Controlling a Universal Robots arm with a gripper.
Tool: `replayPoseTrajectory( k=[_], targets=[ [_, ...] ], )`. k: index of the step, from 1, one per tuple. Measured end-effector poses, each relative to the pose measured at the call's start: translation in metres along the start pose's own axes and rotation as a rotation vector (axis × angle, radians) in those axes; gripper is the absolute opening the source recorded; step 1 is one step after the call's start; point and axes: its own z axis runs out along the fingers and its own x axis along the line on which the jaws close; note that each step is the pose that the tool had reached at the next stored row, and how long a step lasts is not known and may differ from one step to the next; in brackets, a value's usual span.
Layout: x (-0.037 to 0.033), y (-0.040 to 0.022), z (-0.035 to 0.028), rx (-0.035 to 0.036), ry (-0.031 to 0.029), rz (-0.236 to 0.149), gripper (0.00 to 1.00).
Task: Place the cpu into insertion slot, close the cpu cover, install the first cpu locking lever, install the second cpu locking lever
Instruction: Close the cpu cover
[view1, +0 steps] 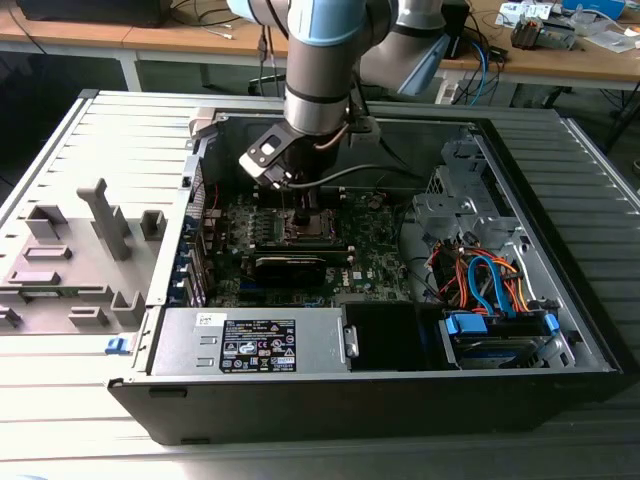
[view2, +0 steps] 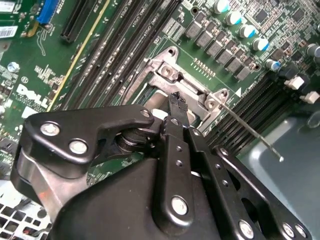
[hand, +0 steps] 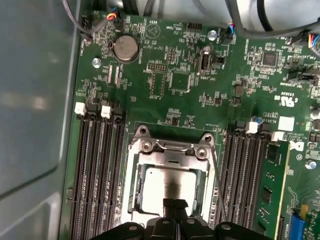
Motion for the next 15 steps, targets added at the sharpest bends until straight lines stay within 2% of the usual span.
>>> replayPoseTrajectory(
  k=[3, 9, 13, 14, 15],
  targets=[
    [0.0004, -0.0018, 0.004, -0.0001, -0.0002, -0.003, 0.11],
    [0.0007, -0.0036, 0.0077, 0.0, -0.0006, -0.005, 0.11],
    [0.0008, -0.0036, 0.0069, -0.0005, -0.0005, -0.005, 0.11],
    [0.001, -0.0035, 0.0053, -0.0015, 0.001, -0.005, 0.11],
    [0.0005, -0.0037, 0.0014, -0.0001, -0.0009, -0.005, 0.11]
  ],
)
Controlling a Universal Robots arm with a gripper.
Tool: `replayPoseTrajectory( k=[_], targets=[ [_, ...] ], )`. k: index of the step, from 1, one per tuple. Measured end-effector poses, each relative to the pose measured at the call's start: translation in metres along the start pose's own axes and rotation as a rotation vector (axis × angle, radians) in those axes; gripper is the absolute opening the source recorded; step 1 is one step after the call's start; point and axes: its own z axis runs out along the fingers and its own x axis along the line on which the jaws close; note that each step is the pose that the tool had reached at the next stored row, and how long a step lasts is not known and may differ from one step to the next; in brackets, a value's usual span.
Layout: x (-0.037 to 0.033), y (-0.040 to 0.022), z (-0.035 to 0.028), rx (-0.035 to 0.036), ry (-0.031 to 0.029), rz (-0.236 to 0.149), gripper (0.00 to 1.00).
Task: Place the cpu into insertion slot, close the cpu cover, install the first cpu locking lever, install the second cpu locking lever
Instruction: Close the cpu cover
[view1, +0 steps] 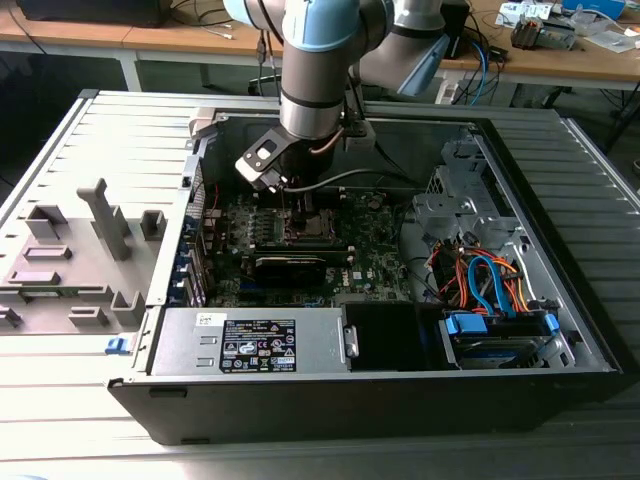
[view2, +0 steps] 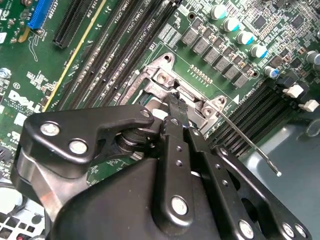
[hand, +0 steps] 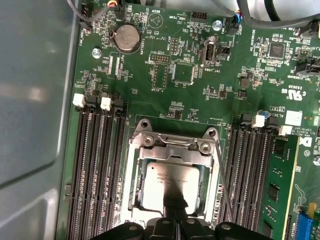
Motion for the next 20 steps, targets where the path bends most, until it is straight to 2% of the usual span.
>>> replayPoseTrajectory(
  k=[3, 6, 8, 9, 11, 12, 15, 20],
  targets=[
    [-0.0005, 0.0032, -0.0033, 0.0008, 0.0001, 0.0, 0.11],
    [-0.0017, 0.011, -0.004, 0.0043, 0.0009, 0.0, 0.11],
    [-0.002, 0.0131, -0.0061, 0.0044, 0.0014, 0.0, 0.11],
    [-0.0021, 0.0134, -0.008, 0.0045, 0.0014, 0.0, 0.11],
    [-0.0024, 0.0131, -0.0189, 0.0045, 0.0013, 0.0, 0.11],
    [-0.0025, 0.0129, -0.0217, 0.0045, 0.0014, 0.0, 0.11],
    [-0.0027, 0.0125, -0.029, 0.0045, 0.0014, 0.0, 0.11],
    [-0.003, 0.012, -0.0373, 0.0046, 0.0013, 0.0, 0.11]
  ],
)
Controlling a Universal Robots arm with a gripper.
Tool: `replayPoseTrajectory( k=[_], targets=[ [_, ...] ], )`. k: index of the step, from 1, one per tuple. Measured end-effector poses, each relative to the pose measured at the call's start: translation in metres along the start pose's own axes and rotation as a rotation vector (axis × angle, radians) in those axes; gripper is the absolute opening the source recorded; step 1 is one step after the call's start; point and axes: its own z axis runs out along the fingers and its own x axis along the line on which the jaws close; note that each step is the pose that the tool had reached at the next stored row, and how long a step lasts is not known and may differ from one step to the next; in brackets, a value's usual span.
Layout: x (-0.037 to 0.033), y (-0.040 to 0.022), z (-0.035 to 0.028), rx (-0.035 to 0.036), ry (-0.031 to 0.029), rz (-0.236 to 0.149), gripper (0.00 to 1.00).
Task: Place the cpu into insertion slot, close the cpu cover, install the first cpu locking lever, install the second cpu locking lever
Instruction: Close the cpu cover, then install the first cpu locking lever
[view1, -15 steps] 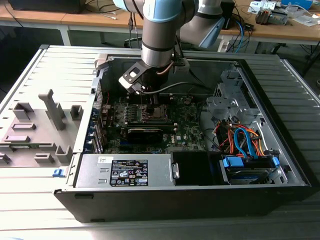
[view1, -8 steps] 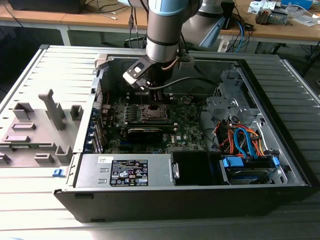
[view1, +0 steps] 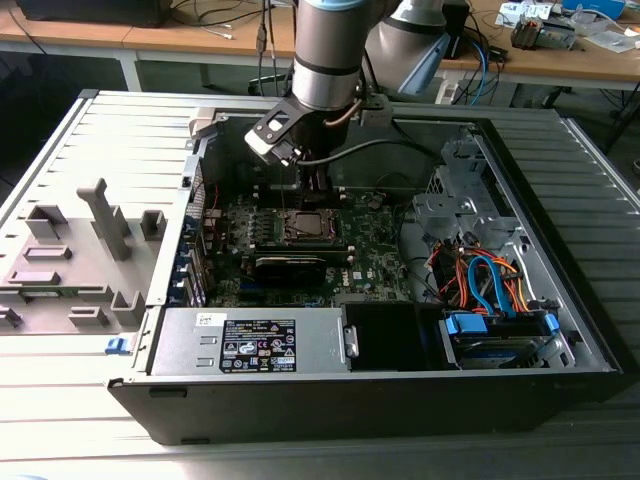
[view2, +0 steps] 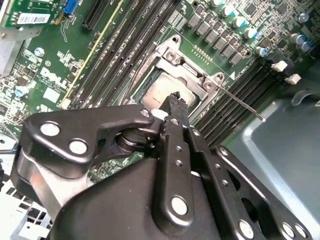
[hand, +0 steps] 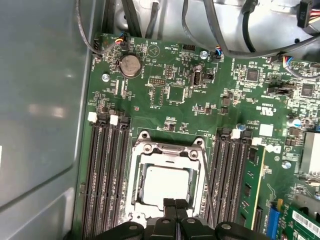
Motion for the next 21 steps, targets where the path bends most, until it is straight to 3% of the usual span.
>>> replayPoseTrajectory(
  k=[9, 21],
  targets=[
    [-0.0002, -0.0005, -0.0078, 0.0, -0.0001, 0.0, 0.11],
    [-0.0002, -0.0005, -0.0082, -0.0001, -0.0001, -0.003, 0.11]
  ],
)
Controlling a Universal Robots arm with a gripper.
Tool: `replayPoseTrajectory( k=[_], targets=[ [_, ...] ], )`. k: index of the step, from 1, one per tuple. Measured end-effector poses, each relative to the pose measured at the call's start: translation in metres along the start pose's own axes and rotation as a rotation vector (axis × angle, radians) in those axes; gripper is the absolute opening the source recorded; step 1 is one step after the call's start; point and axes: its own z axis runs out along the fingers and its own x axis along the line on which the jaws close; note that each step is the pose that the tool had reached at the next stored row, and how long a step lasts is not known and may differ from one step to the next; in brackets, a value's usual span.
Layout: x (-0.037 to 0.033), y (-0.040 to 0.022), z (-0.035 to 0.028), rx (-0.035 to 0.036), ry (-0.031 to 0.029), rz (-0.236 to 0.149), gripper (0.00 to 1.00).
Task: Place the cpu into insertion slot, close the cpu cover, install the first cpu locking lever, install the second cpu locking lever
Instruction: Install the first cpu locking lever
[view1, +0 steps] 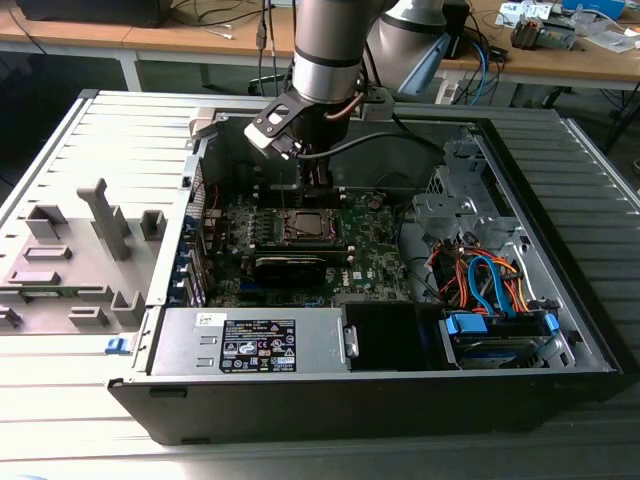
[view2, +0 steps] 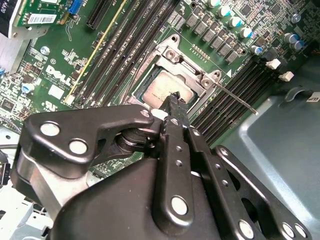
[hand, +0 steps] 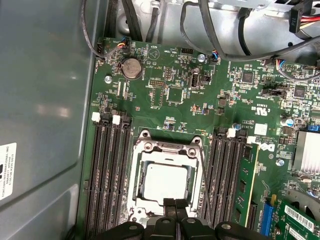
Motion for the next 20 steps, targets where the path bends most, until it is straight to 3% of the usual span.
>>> replayPoseTrajectory(
  k=[13, 20],
  targets=[
    [0.0, 0.0, 0.0, -0.0028, -0.0063, -0.104, 0.11],
    [0.0, 0.0, 0.0, -0.005, -0.0111, -0.184, 0.11]
  ],
)
